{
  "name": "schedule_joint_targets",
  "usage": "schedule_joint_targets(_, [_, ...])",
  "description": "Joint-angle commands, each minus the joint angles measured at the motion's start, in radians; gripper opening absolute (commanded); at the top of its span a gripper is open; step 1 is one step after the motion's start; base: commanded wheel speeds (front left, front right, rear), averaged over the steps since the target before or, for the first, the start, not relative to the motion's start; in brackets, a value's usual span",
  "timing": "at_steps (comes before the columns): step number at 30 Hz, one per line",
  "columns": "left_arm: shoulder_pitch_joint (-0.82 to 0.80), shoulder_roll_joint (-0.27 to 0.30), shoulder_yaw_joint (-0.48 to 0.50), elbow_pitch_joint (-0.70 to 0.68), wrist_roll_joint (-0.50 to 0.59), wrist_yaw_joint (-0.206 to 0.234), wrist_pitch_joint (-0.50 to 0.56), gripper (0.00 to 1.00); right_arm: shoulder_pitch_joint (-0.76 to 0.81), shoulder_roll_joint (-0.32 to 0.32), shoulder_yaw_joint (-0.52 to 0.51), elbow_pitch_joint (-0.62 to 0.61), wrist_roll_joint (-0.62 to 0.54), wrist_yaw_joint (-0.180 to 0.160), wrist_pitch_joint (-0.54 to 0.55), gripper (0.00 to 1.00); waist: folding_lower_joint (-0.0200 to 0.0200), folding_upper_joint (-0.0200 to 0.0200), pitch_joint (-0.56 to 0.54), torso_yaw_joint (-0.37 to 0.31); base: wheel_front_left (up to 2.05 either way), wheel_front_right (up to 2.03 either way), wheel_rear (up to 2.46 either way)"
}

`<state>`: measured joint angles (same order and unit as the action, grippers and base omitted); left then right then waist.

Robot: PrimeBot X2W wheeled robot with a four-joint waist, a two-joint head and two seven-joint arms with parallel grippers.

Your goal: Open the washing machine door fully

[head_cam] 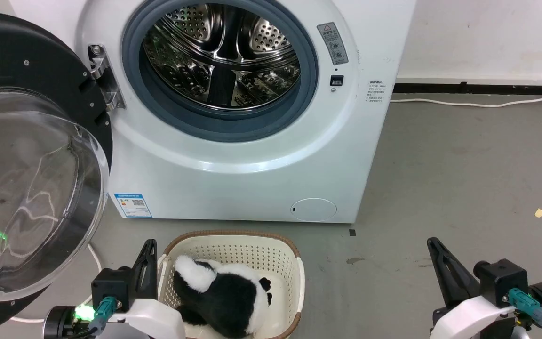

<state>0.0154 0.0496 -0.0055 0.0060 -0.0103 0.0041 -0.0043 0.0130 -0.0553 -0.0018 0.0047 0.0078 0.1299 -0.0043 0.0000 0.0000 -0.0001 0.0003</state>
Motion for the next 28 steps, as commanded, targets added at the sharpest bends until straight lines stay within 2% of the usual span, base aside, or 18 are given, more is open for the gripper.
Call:
schedule_joint_targets(1, [-0.015, 0.001, 0.005, -0.006, 0.01, -0.004, 0.004, 0.0, -0.013, 0.005, 0.002, -0.005, -0.008, 0.001, 0.004, 0.0, 0.0, 0.0, 0.0, 0.0, 0.0, 0.0, 0.0])
schedule_joint_targets(28, [-0.015, 0.001, 0.005, -0.006, 0.01, -0.004, 0.004, 0.0, -0.013, 0.005, 0.002, -0.005, -0.008, 0.001, 0.004, 0.0, 0.0, 0.0, 0.0, 0.0, 0.0, 0.0, 0.0])
